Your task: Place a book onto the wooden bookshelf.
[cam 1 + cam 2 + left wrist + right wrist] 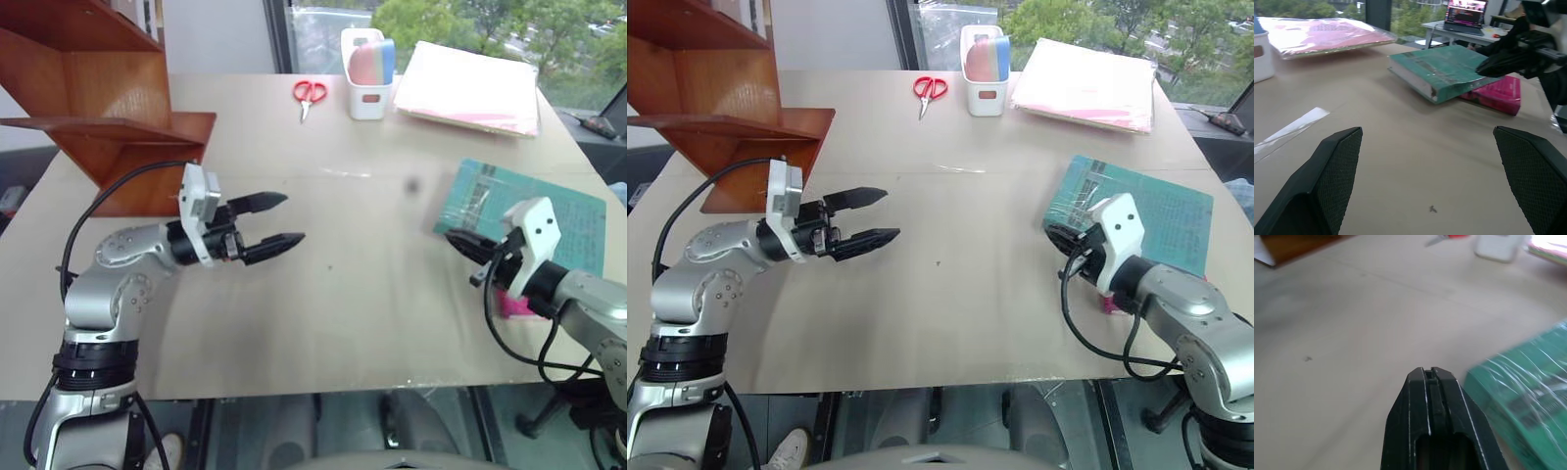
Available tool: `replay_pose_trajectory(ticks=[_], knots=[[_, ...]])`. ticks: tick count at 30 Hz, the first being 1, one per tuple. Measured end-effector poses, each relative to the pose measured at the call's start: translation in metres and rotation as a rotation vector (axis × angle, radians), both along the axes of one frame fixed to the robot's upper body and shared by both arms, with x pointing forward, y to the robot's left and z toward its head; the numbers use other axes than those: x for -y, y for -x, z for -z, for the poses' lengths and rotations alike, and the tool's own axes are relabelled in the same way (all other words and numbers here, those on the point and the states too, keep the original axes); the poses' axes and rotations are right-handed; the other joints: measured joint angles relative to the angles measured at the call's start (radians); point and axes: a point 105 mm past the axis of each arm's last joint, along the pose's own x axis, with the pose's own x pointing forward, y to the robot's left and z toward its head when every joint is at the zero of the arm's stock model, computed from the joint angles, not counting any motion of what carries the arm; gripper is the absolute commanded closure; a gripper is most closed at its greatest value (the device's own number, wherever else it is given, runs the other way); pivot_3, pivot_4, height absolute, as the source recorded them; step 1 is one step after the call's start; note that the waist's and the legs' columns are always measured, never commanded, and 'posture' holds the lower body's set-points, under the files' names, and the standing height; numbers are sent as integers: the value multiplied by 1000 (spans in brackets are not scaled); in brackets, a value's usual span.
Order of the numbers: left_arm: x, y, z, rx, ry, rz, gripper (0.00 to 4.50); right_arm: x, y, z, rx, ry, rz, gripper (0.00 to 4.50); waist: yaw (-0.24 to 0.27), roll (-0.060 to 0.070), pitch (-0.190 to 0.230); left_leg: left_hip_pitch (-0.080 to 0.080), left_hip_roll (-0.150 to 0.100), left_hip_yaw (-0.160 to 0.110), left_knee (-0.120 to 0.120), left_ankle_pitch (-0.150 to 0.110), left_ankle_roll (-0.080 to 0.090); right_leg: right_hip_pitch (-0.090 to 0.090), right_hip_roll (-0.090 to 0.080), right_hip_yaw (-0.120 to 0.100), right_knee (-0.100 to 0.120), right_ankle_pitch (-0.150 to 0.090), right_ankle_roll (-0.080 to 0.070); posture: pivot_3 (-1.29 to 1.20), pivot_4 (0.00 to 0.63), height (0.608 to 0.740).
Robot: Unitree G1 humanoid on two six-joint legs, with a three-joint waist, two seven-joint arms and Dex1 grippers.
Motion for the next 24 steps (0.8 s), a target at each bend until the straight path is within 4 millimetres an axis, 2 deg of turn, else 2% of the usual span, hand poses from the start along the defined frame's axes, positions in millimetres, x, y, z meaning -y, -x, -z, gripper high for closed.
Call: replay_pose_trajectory(ticks=[1,4,5,7,9,11,15,19,24], knots=[[5,3,-1,10,-10,35,0,44,-4,-13,12,28,163,4490,5,0,0,0,0,1,2,-1,1,0,-1,0,0,0,0,0,150,740],[8,4,0,24,-19,50,0,130,1,-44,70,41,498,4490,1,0,0,1,2,1,2,-1,2,1,2,1,0,0,0,0,150,740],[11,4,-1,29,-16,62,0,151,1,-45,65,39,587,4490,-7,0,0,2,2,1,2,-1,2,1,2,2,1,0,0,0,150,740],[15,4,-2,36,-9,76,0,179,2,-44,49,27,715,4490,-16,0,0,3,2,4,2,-1,2,0,2,4,3,0,0,0,150,740],[17,4,-1,34,-7,82,0,206,5,-34,-8,-8,816,4490,-22,0,-1,4,2,5,2,-1,2,0,2,6,4,0,0,0,150,740],[17,4,-1,33,-4,76,0,218,3,-12,-99,-70,847,4490,-30,0,-1,4,2,5,2,-1,2,0,2,6,4,0,0,0,150,740],[17,4,0,33,-4,69,0,220,-2,19,-226,-217,868,4490,-42,2,0,4,2,6,2,-1,2,0,2,7,5,0,0,0,150,740],[18,8,1,43,-7,55,0,209,-6,45,-388,-349,872,4490,-41,2,0,4,2,6,2,-1,2,0,3,7,5,0,0,0,150,740],[15,9,1,45,-8,29,0,190,-7,67,-504,-468,834,4490,-37,2,0,4,2,6,2,-1,2,0,3,7,4,0,0,0,150,740]])
